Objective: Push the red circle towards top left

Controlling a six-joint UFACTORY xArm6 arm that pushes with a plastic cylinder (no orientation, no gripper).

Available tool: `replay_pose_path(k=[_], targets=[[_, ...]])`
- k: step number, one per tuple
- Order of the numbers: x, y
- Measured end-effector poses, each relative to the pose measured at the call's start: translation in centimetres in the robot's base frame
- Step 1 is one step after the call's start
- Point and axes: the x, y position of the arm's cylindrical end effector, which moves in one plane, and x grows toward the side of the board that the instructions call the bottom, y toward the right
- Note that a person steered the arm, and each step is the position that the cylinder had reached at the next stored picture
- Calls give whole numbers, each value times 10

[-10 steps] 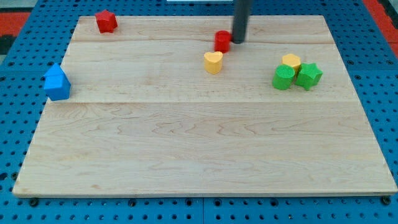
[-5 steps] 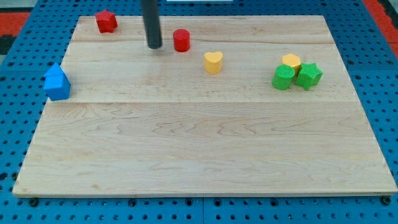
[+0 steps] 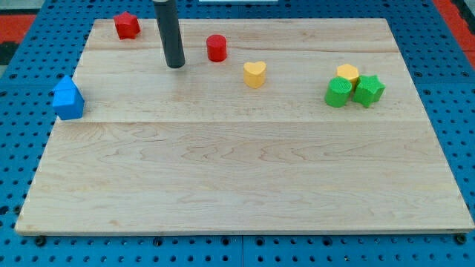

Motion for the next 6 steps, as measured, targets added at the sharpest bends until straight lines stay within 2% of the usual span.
replay_pose_path(k=[1,2,3,5,6], targets=[[-6,59],[-22,93],[-42,100],[-57,-37],[-54,-58]])
